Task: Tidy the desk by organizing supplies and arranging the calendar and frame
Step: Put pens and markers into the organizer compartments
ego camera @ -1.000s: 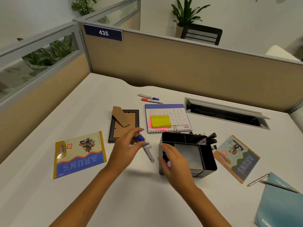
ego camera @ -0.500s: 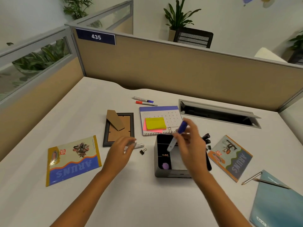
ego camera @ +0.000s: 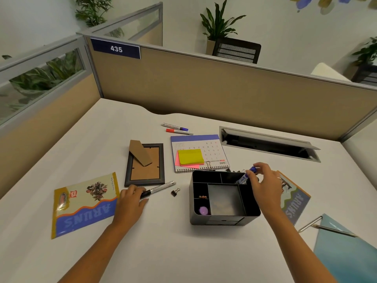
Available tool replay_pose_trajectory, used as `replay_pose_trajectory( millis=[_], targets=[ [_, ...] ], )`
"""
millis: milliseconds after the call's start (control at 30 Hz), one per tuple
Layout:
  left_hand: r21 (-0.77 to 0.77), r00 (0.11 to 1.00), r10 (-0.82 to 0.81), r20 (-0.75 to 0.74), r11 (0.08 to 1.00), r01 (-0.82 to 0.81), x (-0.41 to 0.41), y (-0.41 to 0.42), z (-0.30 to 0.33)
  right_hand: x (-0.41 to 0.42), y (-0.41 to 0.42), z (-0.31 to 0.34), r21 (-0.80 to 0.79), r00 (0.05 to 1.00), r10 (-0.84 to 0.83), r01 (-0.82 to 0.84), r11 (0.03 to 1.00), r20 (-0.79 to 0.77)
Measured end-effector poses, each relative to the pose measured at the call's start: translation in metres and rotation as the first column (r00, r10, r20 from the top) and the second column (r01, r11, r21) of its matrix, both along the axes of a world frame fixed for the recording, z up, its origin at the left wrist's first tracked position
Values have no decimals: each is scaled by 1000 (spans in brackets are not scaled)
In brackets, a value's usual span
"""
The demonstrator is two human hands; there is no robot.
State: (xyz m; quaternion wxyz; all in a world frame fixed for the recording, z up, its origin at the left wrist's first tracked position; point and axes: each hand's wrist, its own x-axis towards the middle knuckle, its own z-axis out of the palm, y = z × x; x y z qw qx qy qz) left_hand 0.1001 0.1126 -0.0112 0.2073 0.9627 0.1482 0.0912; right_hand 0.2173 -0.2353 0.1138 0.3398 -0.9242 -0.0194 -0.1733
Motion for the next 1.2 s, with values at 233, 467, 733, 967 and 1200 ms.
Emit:
replay_pose_trajectory(
  millis=[233, 467, 733, 967, 1200],
  targets=[
    [10, 1000, 28, 12, 1000, -28, -1, -2, -1, 3, -6, -10, -245, 1000, -11, 14, 969, 14],
    [-115, 999, 33, -6, 993, -33, -1, -4, 6, 4, -4, -12, -299, 994, -106, 109, 948, 26],
    [-466, 928, 122, 353, 883, 61, 14, -32, 81, -12, 10, 7, 86, 992, -105, 99, 991, 73],
    [-398, 830, -75, 553, 851, 343, 27, -72, 154, -38, 58, 36, 53, 908, 418, -418, 907, 11],
    [-417, 808, -194, 556, 776, 473, 23, -102, 168, -63, 97, 53, 88, 799, 601, -599, 796, 6]
  ],
)
